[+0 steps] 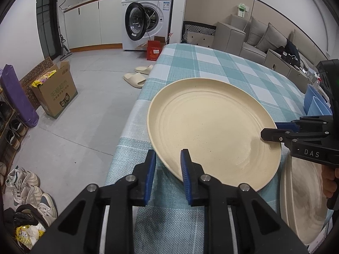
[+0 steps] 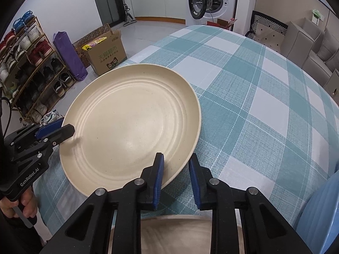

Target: Organize plates and bowls

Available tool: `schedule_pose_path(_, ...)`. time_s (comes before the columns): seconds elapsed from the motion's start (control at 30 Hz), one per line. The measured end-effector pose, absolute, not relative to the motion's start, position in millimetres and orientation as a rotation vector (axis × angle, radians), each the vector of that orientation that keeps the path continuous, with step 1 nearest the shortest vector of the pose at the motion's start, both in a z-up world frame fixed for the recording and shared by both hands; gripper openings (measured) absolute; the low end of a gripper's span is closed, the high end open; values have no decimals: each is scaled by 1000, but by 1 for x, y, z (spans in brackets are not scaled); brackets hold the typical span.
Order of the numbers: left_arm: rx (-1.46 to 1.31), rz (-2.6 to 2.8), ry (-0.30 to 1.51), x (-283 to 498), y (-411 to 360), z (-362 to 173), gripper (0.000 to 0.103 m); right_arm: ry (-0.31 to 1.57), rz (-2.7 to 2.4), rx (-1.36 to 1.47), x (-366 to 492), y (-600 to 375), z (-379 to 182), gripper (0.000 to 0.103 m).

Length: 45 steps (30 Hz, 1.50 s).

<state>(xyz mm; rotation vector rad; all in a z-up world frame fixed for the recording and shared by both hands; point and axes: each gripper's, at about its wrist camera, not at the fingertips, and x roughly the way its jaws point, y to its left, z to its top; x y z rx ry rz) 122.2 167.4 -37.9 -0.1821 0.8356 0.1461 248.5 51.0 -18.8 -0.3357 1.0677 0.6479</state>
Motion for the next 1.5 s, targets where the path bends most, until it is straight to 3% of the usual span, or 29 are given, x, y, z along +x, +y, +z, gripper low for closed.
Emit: schedule_pose_path(1.5,-94,75,714,100,124,19,22,963,612,-255,218,-5,42,24)
